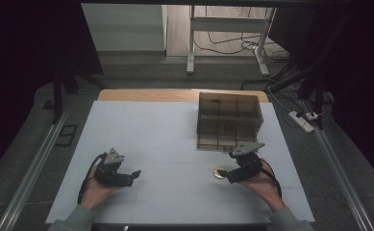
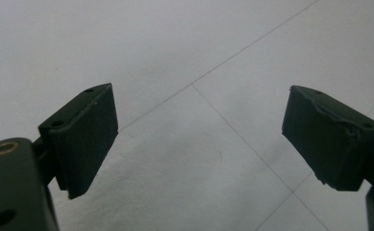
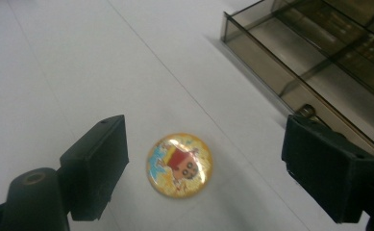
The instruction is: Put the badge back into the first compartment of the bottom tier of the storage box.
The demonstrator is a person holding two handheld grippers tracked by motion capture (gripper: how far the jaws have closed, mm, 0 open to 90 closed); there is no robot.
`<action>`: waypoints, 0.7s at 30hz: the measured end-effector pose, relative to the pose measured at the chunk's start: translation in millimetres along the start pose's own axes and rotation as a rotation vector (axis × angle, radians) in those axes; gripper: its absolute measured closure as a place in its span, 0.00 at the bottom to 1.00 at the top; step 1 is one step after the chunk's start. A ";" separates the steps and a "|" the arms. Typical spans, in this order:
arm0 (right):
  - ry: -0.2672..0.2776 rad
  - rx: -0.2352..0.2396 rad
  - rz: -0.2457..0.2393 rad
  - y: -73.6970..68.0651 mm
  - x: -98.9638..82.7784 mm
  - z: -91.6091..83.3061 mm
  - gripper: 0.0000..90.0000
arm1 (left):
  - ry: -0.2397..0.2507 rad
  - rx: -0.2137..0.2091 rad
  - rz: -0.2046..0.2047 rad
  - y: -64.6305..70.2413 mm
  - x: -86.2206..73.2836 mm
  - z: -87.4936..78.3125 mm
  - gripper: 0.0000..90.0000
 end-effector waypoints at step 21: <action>-0.131 0.040 -0.065 -12.3 1.1 22.1 0.19 | -0.004 -0.001 0.004 0.3 -0.3 0.3 0.14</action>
Point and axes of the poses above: each handheld gripper's, and its own axes: z roughly forward along the jaws, x roughly out of its top, y roughly to its right, the point moved 6 cm from there along z, roughly forward along the jaws, and after that the axes turned 1 degree about -z, right-handed, at the moved point
